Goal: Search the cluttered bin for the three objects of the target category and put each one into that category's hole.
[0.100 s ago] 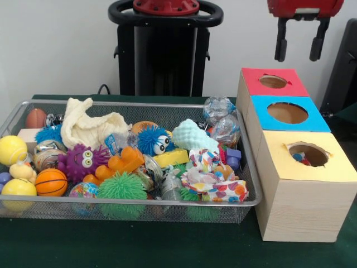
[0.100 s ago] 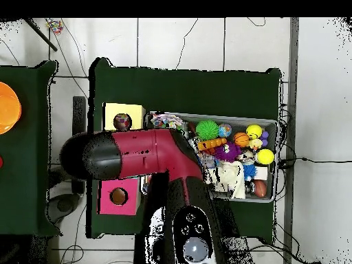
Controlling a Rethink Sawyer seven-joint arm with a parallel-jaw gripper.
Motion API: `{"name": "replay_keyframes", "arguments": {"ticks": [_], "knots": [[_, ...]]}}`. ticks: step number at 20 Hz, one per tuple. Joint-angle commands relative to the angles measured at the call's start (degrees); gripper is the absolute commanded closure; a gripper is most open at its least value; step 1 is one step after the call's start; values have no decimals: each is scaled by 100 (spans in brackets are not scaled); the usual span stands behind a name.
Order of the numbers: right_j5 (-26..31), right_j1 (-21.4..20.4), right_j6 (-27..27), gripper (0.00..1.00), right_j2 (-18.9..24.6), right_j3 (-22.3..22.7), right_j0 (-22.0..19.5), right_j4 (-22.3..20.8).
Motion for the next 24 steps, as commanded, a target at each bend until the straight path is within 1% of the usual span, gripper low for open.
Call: {"name": "replay_keyframes", "arguments": {"ticks": [1,4,9,10,15,18,20,22,24], "knots": [[572,632,-777,0,637,-235,-438,-108],[679,766,-675,0,545,-529,-400,-332],[579,917,-587,0,519,-625,-392,-462],[523,885,-576,0,528,-527,-399,-460],[439,804,-452,0,571,-367,-368,-427],[484,744,-437,0,646,-316,-387,-350],[469,680,-468,0,742,-160,-465,-251],[520,681,-498,0,825,-197,-507,-187],[526,645,-514,0,862,-143,-541,-164]]}}
